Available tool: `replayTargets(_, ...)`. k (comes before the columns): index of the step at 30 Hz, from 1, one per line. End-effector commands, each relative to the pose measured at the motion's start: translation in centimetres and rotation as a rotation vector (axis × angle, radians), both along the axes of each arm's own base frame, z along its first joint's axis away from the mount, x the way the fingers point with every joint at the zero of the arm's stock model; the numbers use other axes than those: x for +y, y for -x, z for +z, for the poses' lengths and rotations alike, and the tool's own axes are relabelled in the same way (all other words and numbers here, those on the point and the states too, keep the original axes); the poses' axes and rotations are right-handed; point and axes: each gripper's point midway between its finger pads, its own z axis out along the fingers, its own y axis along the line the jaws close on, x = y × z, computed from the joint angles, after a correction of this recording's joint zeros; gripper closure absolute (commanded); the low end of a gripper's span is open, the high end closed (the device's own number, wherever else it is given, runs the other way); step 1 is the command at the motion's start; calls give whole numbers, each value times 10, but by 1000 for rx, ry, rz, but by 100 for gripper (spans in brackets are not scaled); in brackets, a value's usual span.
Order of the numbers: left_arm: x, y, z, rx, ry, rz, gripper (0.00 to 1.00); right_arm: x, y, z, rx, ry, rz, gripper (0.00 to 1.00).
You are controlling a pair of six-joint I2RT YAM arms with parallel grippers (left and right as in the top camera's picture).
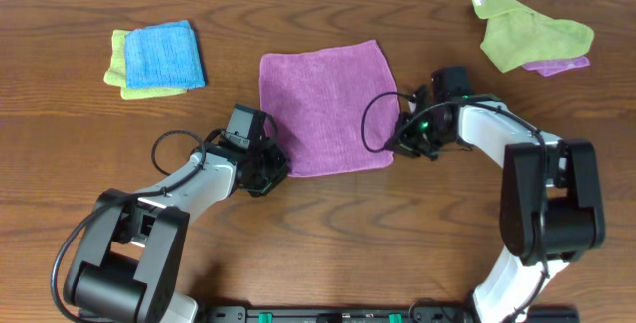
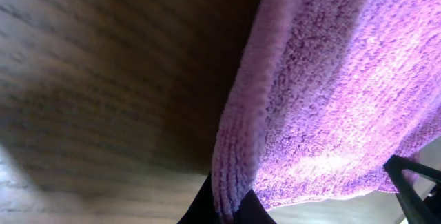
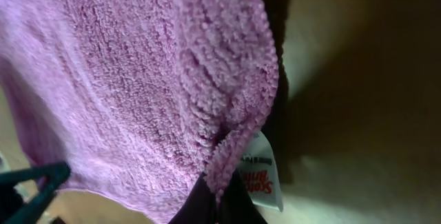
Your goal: Fold the cloth
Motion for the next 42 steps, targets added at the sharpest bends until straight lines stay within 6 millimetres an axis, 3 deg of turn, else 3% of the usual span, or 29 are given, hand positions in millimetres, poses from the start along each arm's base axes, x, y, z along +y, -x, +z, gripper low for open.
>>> replayTargets(1, -6, 11, 0, -2, 23, -99, 94, -22, 14, -4, 7, 120, 27, 99)
replayTargets(11, -2, 47, -2, 123, 25, -172, 94, -37, 52, 8, 110, 206, 93, 99)
replayTargets(17, -2, 48, 18, 84, 32, -178, 94, -38, 62, 19, 129, 207, 95, 99)
replayTargets(21, -3, 42, 33, 44, 46, -146, 94, -36, 56, 47, 38, 201, 88, 99)
replayTargets(25, -13, 29, 43, 15, 109, -102, 94, -37, 44, 70, -70, 206, 76, 99)
replayTargets(30, -18, -1, 61, -90, 120, -69, 94, -36, 35, 75, -121, 203, 71, 99)
replayTargets(35, -12, -39, 79, -229, 79, -10, 94, -32, 2, 83, -249, 189, 30, 99)
replayTargets(42, -3, -66, 84, -297, 31, 45, 94, -31, -35, 96, -408, 199, -8, 99)
